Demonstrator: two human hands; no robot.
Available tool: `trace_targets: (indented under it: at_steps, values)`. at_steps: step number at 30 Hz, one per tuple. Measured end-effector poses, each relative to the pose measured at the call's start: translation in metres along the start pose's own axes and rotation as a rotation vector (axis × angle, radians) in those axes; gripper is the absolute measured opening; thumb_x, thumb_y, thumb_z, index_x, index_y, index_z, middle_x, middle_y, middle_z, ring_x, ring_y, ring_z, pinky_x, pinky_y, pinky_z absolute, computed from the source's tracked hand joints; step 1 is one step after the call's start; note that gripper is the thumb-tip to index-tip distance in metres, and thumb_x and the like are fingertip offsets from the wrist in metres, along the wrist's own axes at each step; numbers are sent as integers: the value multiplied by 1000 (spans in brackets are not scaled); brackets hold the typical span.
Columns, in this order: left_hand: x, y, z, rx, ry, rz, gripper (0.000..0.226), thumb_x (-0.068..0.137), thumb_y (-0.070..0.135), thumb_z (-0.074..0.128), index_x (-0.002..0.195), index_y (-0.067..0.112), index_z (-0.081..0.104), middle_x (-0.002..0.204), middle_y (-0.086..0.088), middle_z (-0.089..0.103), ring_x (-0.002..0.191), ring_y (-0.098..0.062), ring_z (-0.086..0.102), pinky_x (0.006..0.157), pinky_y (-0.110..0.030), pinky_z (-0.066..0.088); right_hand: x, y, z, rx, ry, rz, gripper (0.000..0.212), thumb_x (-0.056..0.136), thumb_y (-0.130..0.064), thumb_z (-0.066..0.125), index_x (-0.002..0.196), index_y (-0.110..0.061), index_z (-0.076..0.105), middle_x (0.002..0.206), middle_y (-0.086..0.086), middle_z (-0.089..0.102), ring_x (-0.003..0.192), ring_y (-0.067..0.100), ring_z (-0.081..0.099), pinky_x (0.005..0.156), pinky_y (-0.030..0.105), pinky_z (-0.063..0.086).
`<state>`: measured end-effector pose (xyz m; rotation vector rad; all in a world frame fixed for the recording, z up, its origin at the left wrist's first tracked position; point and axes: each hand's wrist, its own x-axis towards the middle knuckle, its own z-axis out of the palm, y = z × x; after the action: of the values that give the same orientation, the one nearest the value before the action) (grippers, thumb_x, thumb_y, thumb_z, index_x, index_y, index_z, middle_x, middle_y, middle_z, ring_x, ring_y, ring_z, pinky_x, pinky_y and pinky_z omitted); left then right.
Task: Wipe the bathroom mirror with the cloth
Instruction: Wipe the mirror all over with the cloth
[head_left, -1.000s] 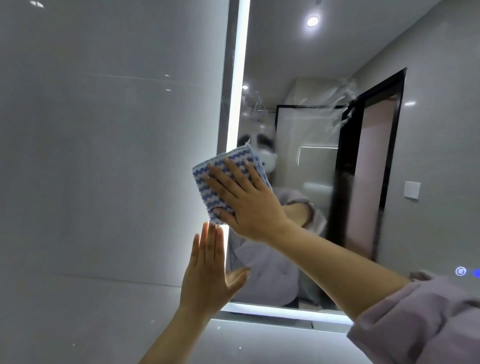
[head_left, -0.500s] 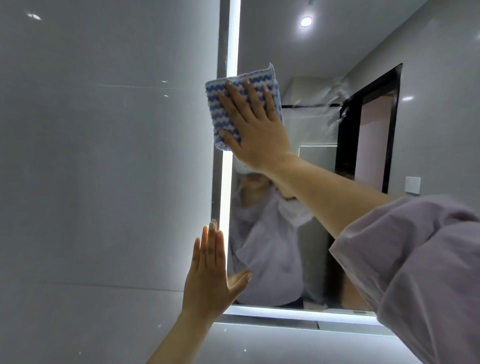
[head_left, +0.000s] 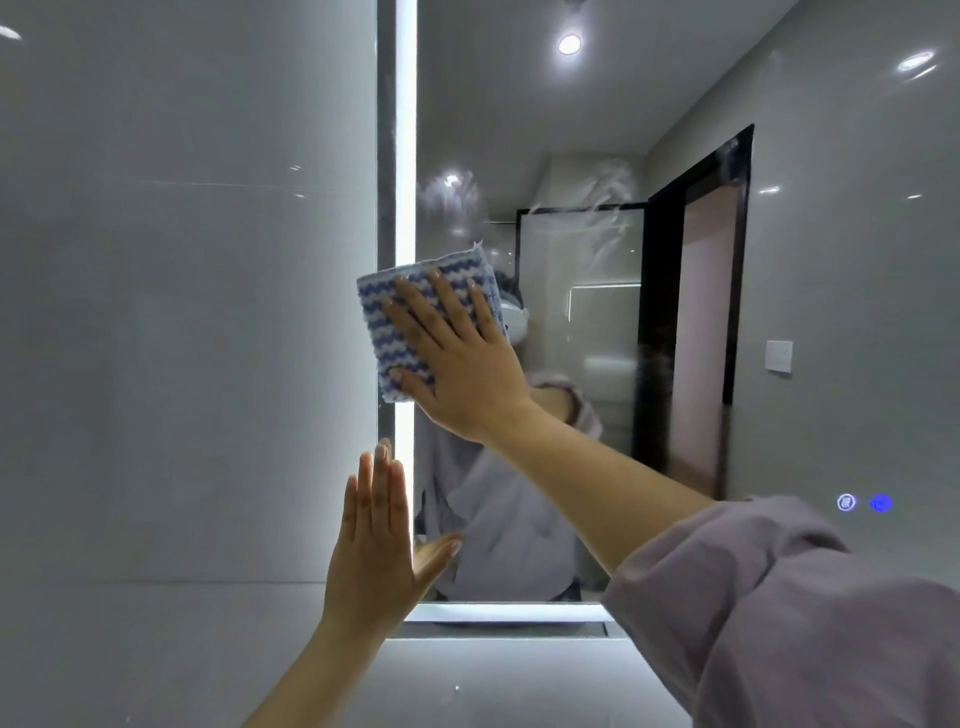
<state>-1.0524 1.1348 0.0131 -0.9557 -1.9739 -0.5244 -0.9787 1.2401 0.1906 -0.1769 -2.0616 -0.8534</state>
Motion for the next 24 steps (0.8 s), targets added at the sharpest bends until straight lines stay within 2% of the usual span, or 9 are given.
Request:
trace_targets:
  at_steps: [3, 8, 14, 19, 24]
  values:
    - [-2, 1, -5, 21, 26, 22, 100, 86, 75, 23, 148, -3, 19, 156, -23, 21, 142, -39, 25, 118, -38, 6, -3, 7, -3, -2, 4, 17, 69, 99, -56, 22, 155, -20, 3, 163, 1, -1, 149, 24, -7, 120, 45, -9]
    - [-2, 2, -11, 37, 32, 28, 88, 95, 64, 15, 144, -8, 30, 153, -25, 24, 138, -43, 29, 117, -36, 5, -24, 42, -8, 11, 52, 101, 67, 99, -54, 27, 154, -20, 10, 162, 0, 7, 149, 23, 1, 121, 46, -4]
    - [-3, 6, -11, 45, 60, 24, 83, 96, 61, 15, 146, -5, 19, 152, -27, 25, 138, -43, 30, 116, -36, 7, -67, 105, -11, -46, 109, 158, 66, 98, -54, 29, 153, -18, 16, 159, 1, 7, 148, 27, 11, 120, 48, 8]
    - [-3, 8, -13, 71, 77, 22, 80, 97, 57, 15, 147, -5, 17, 153, -27, 22, 138, -46, 29, 117, -38, 6, -107, 165, -9, -139, 76, 248, 69, 99, -56, 18, 154, -16, 12, 162, 8, 9, 149, 29, 6, 120, 48, 6]
    - [23, 14, -23, 65, 183, 29, 78, 100, 53, 14, 147, -9, 16, 153, -29, 18, 140, -46, 25, 118, -39, 7, -133, 194, -4, -145, 88, 298, 70, 99, -57, 16, 155, -17, 8, 162, 6, 4, 149, 27, 1, 121, 47, 2]
